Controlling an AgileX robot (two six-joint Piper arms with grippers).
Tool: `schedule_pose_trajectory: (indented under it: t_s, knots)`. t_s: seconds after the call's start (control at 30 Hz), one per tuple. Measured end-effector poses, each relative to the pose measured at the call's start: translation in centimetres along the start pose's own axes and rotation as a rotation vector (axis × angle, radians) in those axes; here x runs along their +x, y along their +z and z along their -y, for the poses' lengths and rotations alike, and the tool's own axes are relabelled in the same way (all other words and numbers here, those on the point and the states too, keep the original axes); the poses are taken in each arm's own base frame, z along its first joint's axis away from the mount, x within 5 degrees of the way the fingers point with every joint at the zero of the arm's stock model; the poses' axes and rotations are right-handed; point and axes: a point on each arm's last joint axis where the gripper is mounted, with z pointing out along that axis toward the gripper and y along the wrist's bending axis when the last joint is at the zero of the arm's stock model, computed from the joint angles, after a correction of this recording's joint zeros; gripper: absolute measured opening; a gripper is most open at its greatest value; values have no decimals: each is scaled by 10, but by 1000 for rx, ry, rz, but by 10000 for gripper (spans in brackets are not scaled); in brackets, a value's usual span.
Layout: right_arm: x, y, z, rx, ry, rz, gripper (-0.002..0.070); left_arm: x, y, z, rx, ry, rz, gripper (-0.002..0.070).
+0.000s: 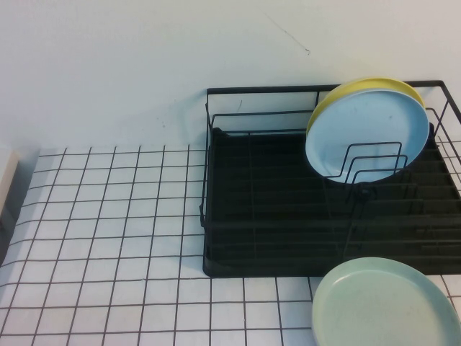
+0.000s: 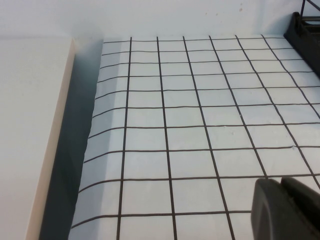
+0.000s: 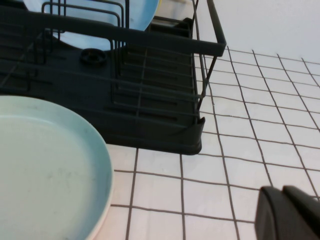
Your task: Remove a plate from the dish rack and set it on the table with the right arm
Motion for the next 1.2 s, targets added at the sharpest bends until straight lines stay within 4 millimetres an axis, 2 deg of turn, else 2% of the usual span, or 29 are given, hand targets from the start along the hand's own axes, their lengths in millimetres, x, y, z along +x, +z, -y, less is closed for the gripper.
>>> schedule_pose_trajectory:
  t_s: [0.37,0.47,0.7,0.8,0.9,1.03,1.1,1.2]
  knots:
    - [-3,0,0,3,0,41,-3,0,0,0,0,0,0,-3]
    - [-14,0,1,13,0,176,-3,0,0,0,0,0,0,-3]
    - [-53,-18,4,73,-72,653,-3,0,0,0,0,-5,0,-3]
    - [-65,-28,5,88,-58,820,-3,0,0,0,0,-5,0,-3]
    - [-70,-35,7,101,-26,913,-3,0,0,0,0,-5,0,-3]
    - [-67,-31,7,95,1,862,-3,0,0,0,0,-5,0,-3]
    - [-64,-26,7,77,17,763,-3,0,0,0,0,-5,0,-3]
    - [-74,-30,9,54,35,616,-3,0,0,0,0,-5,0,-3]
